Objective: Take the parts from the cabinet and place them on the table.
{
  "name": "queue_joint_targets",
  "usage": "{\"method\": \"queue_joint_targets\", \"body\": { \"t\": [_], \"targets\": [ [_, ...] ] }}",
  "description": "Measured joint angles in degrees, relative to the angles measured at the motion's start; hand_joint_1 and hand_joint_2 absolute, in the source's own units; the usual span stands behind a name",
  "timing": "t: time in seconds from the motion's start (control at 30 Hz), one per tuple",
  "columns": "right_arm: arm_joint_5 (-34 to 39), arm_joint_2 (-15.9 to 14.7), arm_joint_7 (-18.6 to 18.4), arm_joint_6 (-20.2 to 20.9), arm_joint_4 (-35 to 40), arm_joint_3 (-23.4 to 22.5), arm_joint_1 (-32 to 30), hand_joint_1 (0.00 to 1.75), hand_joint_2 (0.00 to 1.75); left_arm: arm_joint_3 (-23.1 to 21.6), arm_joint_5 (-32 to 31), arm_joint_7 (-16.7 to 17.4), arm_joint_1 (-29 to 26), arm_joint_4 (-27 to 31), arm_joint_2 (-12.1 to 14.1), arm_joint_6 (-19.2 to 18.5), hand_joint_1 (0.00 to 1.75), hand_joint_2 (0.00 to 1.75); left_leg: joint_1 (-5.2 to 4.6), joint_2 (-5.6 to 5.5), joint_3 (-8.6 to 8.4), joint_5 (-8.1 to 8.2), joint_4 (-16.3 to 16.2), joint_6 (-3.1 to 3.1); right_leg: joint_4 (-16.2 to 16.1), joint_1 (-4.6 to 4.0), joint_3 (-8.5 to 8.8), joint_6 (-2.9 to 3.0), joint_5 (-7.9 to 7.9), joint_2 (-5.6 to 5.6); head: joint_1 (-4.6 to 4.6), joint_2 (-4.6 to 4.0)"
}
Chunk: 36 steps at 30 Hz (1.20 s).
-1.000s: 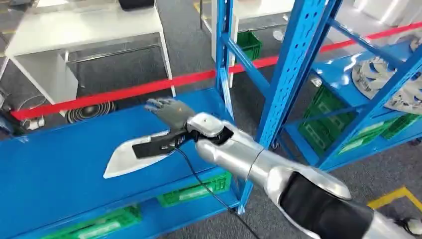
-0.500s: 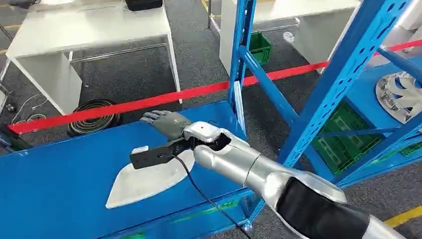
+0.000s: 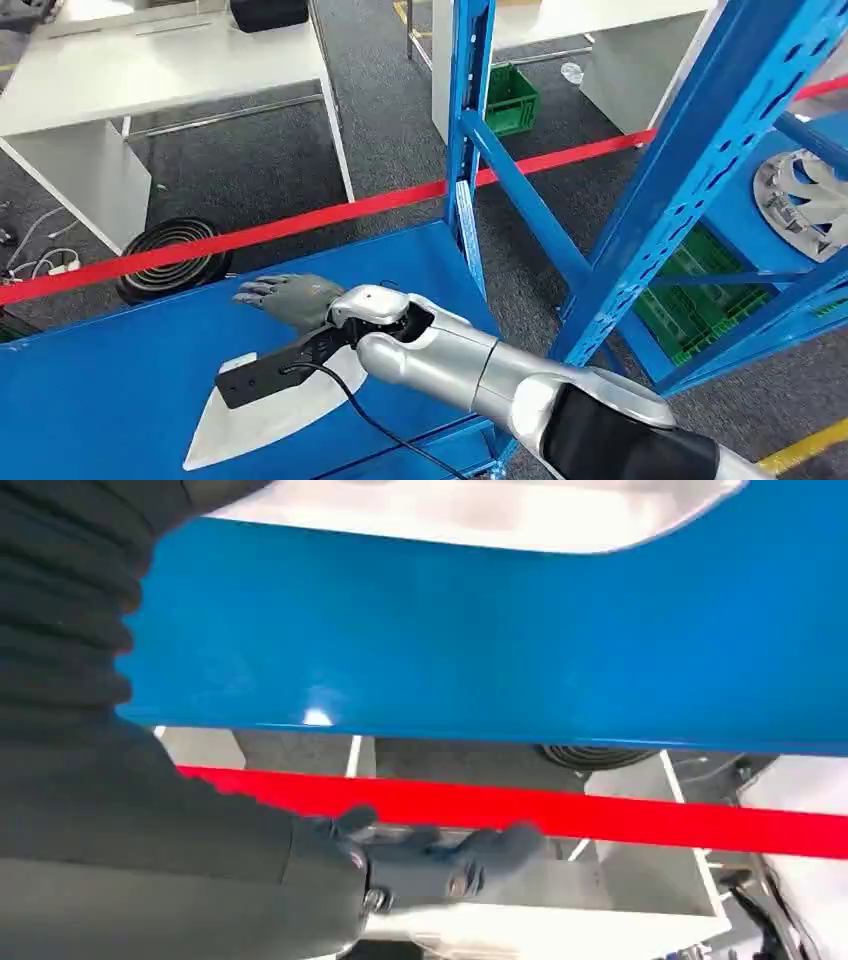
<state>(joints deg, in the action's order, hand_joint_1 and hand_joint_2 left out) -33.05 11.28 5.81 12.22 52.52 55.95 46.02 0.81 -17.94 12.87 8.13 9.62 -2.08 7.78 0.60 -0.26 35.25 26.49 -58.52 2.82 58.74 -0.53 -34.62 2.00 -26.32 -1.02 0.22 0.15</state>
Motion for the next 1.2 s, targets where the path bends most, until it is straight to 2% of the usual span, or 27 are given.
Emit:
{"method": "queue_joint_targets", "body": {
  "t": [0.03, 0.07, 0.1, 0.13, 0.2, 0.27, 0.33, 0.43, 0.87, 1.2],
  "targets": [
    [0.0, 0.0, 0.0, 0.1, 0.3, 0.2, -0.2, 0.00, 1.75, 0.0, 0.0, 0.0, -0.2, 0.0, -0.2, 0.0, 0.00, 0.00, 0.00, -0.02, 0.15, -1.07, 0.1, -0.31, 0.0, -0.03, 0.07, -0.21, -0.12, -0.01, -0.04, 0.00],
    [0.1, 0.0, 0.0, 0.1, 0.6, 0.4, -0.3, 0.00, 1.75, 0.0, 0.0, 0.0, -0.4, 0.0, -0.4, 0.0, 0.00, 0.00, 0.35, -0.03, 0.08, -1.51, 0.3, 0.09, 0.3, -0.29, 0.12, 0.32, -0.23, -0.02, 0.03, 0.00],
    [0.2, 0.0, 0.0, 0.2, 0.9, 0.5, -0.3, 0.00, 1.75, 0.0, -0.1, 0.0, -0.3, 0.0, -0.4, 0.0, 0.00, 0.00, 0.27, -0.07, 0.10, -1.46, 0.3, 0.13, 0.1, -0.24, 0.08, 1.28, 0.12, -0.07, -0.02, 0.00],
    [0.3, -0.1, 0.0, 0.3, 1.3, 0.6, -0.3, 0.00, 1.75, 0.0, -0.1, 0.0, -0.3, 0.0, -0.5, 0.0, 0.00, 0.00, 0.23, -0.07, 0.09, -1.36, 0.3, -0.02, -0.1, -0.36, 0.19, 1.35, 0.13, -0.08, 0.05, 0.00],
    [1.0, -0.1, -0.2, 0.9, 2.3, 0.8, -0.4, 0.00, 1.75, 0.0, -0.2, 0.0, -0.3, 0.0, -0.6, 0.0, 0.00, 0.00, 0.18, -0.05, 0.07, -1.16, 0.3, -0.35, -0.4, -0.34, 0.38, 1.18, 0.08, -0.07, 0.05, 0.00],
    [1.2, -0.2, -0.3, 1.2, 3.1, 1.3, -0.6, 0.00, 1.75, 0.0, -0.3, 0.0, -0.3, 0.0, -0.6, 0.0, 0.00, 0.00, 0.14, -0.04, 0.06, -1.05, 0.3, -0.55, -0.7, -0.31, 0.51, 0.67, 0.03, -0.07, 0.00, 0.00],
    [1.2, -0.4, -0.3, 1.4, 3.8, 1.6, -1.0, 0.00, 1.75, 0.0, -0.5, 0.1, -0.3, 0.0, -0.6, -0.1, 0.00, 0.00, 0.12, -0.04, 0.07, -1.04, 0.2, -0.66, -0.9, -0.25, 0.60, -0.28, 0.01, -0.06, 0.00, 0.00],
    [1.9, -0.6, -0.2, 2.0, 4.8, 2.3, -1.4, 0.00, 1.75, 0.0, -0.6, 0.2, -0.1, 0.0, -0.6, -0.2, 0.00, 0.00, 0.12, -0.04, 0.06, -1.01, 0.2, -0.75, -0.9, -0.09, 0.62, -0.52, 0.05, -0.06, 0.00, 0.00],
    [4.0, -1.7, -0.2, 3.1, 8.0, 3.9, -2.1, 0.00, 1.75, 0.0, -0.7, 0.3, 0.0, 0.0, -0.5, -0.3, 0.00, 0.00, 0.18, -0.04, -0.07, -1.10, 0.3, -0.67, -0.8, -0.27, 0.60, -0.59, 0.02, -0.04, -0.02, 0.00],
    [8.0, -3.0, -0.5, 6.7, 13.3, 6.7, -4.3, 0.00, 1.75, 0.0, -1.3, 0.3, 0.0, 0.0, -0.5, -0.5, 0.00, 0.00, 0.19, -0.04, -0.08, -1.08, 0.4, -0.65, -0.8, -0.28, 0.61, -0.48, -0.07, -0.02, -0.02, 0.00]
  ]
}}
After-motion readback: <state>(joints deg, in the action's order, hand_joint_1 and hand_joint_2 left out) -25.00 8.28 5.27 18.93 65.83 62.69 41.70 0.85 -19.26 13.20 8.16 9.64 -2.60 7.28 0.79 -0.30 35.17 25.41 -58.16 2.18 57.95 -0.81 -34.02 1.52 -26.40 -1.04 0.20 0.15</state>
